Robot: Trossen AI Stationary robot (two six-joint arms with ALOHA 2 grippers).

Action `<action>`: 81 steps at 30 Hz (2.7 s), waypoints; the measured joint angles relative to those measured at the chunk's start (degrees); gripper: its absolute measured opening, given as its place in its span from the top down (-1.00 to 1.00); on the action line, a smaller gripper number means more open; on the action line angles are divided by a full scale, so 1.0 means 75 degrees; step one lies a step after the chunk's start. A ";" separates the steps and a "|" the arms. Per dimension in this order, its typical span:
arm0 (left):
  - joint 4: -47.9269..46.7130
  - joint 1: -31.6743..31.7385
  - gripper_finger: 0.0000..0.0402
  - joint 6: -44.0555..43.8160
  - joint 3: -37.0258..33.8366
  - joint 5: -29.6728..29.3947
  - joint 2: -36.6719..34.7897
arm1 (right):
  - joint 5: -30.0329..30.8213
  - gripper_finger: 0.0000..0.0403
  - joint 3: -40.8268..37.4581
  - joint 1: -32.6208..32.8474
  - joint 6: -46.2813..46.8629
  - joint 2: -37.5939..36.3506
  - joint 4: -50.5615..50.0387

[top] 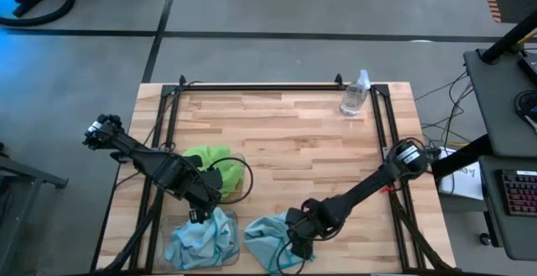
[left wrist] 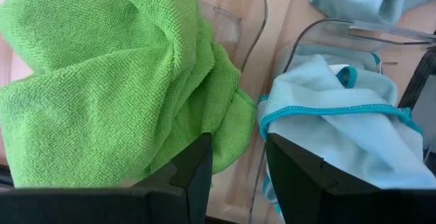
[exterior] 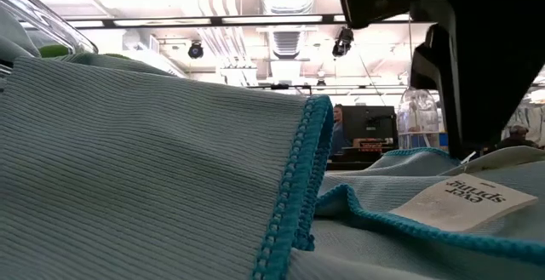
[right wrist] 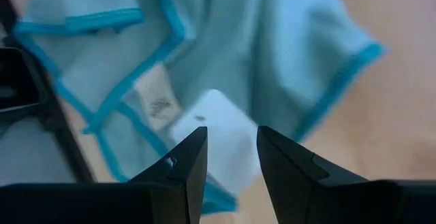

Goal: Sort microfiber towel by color & place in baskets
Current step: Put the blue microfiber cloth into the bottom transparent bin

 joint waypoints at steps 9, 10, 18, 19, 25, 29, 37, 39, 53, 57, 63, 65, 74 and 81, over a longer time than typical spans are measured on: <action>-0.0115 -0.0015 0.38 0.0318 0.0003 0.0210 -0.0009 | -0.0326 0.39 0.0000 0.0013 0.0508 0.0550 0.0853; -0.0159 -0.0021 0.38 0.0371 0.0011 0.0231 -0.0009 | -0.0378 0.39 0.0000 0.0011 0.0575 0.0633 0.0918; -0.0292 -0.0086 0.39 0.0800 0.0111 0.0364 -0.0051 | -0.0666 0.39 0.0026 -0.0012 0.0959 0.0940 0.1249; -0.0316 -0.0099 0.39 0.0821 0.0111 0.0364 -0.0064 | -0.0676 0.39 0.0026 -0.0023 0.0986 0.0938 0.1253; -0.0420 -0.0105 0.39 0.0973 0.0111 0.0362 -0.0163 | -0.0561 0.39 0.0017 -0.0158 0.0994 0.0904 0.1320; -0.0458 -0.0105 0.39 0.0903 0.0111 0.0362 -0.0277 | -0.0383 0.39 0.0006 -0.0368 0.0773 0.0851 0.1322; -0.0449 -0.0105 0.39 0.0604 0.0114 0.0359 -0.0474 | -0.0320 0.39 0.0413 -0.0488 0.0271 0.0760 0.1281; -0.0449 -0.0105 0.39 0.0602 0.0114 0.0359 -0.0498 | -0.0318 0.39 0.0606 -0.0489 0.0034 0.0757 0.1309; -0.0434 -0.0105 0.39 0.0594 0.0111 0.0356 -0.0507 | -0.0120 0.39 0.1262 -0.0616 -0.1539 0.0745 0.1252; -0.0434 -0.0105 0.39 0.0594 0.0114 0.0356 -0.0507 | -0.0097 0.39 0.1262 -0.0771 -0.1835 0.0802 0.1236; -0.0428 -0.0105 0.39 0.0594 0.0113 0.0353 -0.0507 | -0.0098 0.39 0.1262 -0.0984 -0.2242 0.0941 0.1226; -0.0425 -0.0105 0.39 0.0594 0.0111 0.0353 -0.0507 | -0.0108 0.39 0.1261 -0.1038 -0.2282 0.1053 0.1203; -0.0416 -0.0105 0.39 0.0595 0.0113 0.0352 -0.0504 | -0.0614 0.30 0.1259 -0.1143 -0.2535 0.1557 0.1207; -0.0402 -0.0105 0.39 0.0594 0.0111 0.0347 -0.0501 | -0.0618 0.02 0.1262 -0.1158 -0.2764 0.1648 0.1281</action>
